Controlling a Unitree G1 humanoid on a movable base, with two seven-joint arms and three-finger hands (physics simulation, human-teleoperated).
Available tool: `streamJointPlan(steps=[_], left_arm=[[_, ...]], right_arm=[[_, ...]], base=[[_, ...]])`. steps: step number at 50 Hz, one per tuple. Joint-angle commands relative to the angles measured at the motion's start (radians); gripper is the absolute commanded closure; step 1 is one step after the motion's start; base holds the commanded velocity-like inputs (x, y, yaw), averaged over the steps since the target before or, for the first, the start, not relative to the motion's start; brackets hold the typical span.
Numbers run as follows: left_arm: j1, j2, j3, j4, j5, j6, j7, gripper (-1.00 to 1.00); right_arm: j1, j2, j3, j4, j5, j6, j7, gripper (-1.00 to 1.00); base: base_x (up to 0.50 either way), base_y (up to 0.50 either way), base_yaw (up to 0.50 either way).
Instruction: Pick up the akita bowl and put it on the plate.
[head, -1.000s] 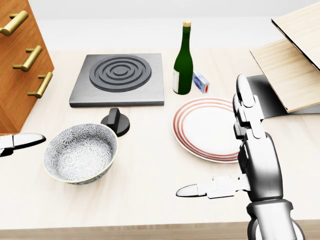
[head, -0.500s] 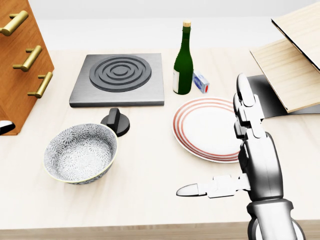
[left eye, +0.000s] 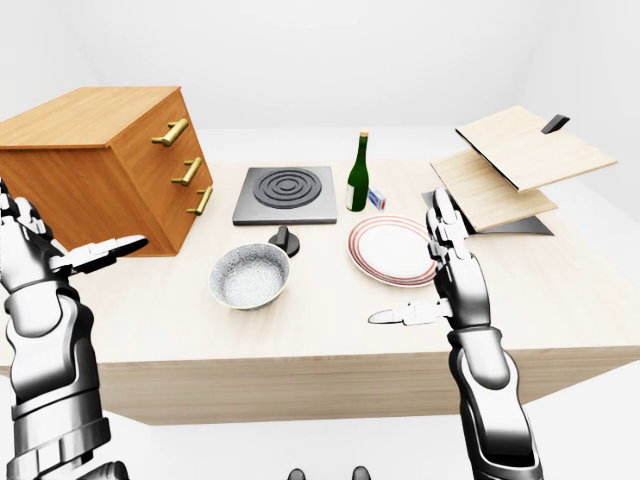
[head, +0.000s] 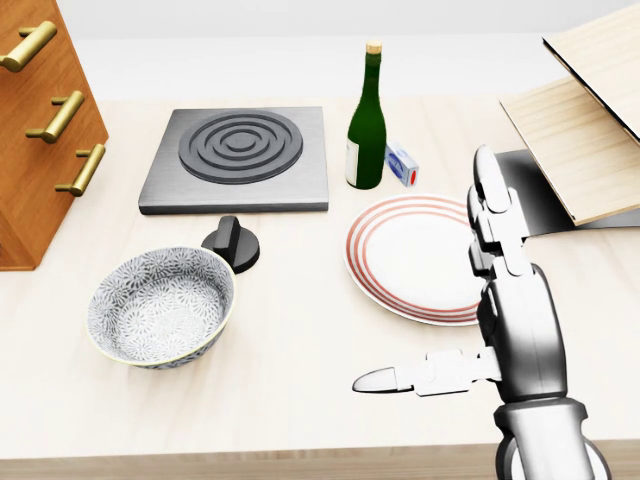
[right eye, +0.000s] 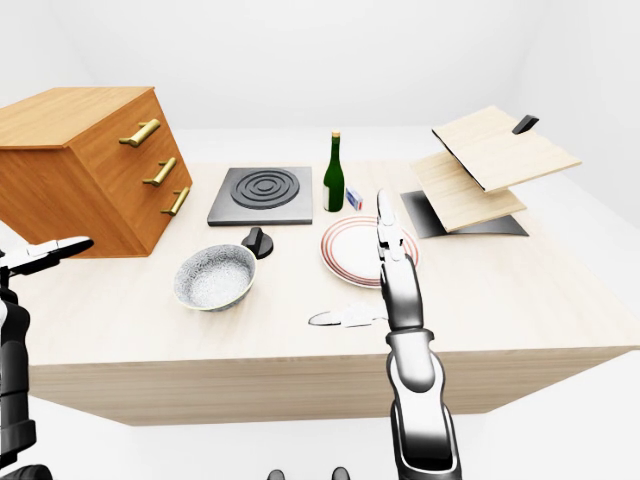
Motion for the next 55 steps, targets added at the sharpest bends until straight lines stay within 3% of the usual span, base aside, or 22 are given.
streamJointPlan(steps=[1, 5, 13, 23, 26, 27, 33, 55], left_arm=[[-0.022, 0.064, 0.020, 0.109, -0.018, -0.039, 0.024, -1.00], [-0.027, 0.079, 0.021, 0.149, -0.017, -0.062, 0.029, -1.00], [-0.054, 0.117, 0.016, 0.278, -0.026, -0.134, 0.042, -1.00], [-0.049, 0.145, 0.017, 0.314, -0.043, -0.134, 0.057, -1.00], [-0.048, 0.145, 0.017, 0.318, -0.043, -0.134, 0.057, -1.00], [-0.050, 0.145, 0.016, 0.322, -0.043, -0.134, 0.057, -1.00], [-0.049, 0.148, 0.017, 0.322, -0.046, -0.134, 0.059, -1.00], [-0.053, 0.150, 0.014, 0.336, -0.048, -0.134, 0.062, -1.00]], right_arm=[[-0.001, 0.000, 0.001, -0.002, -0.003, 0.000, 0.000, -1.00], [0.000, 0.000, -0.001, 0.015, -0.002, 0.000, -0.002, -1.00], [0.000, 0.002, 0.003, 0.024, 0.003, 0.000, -0.006, -1.00], [-0.003, 0.009, -0.010, 0.015, 0.027, 0.000, -0.013, -1.00], [-0.007, 0.014, -0.025, 0.010, 0.072, 0.000, -0.020, -1.00], [-0.018, 0.009, -0.021, 0.013, 0.027, 0.000, -0.057, -1.00], [-0.018, 0.012, -0.025, -0.001, 0.089, 0.000, -0.040, -1.00], [-0.028, 0.004, -0.001, 0.027, 0.062, 0.000, -0.042, -1.00]], base=[[0.00, 0.00, 0.00], [0.00, 0.00, 0.00], [0.00, 0.00, 0.00], [0.00, 0.00, 0.00], [0.00, 0.00, 0.00], [0.00, 0.00, 0.00], [0.00, 0.00, 0.00], [0.00, 0.00, 0.00]])
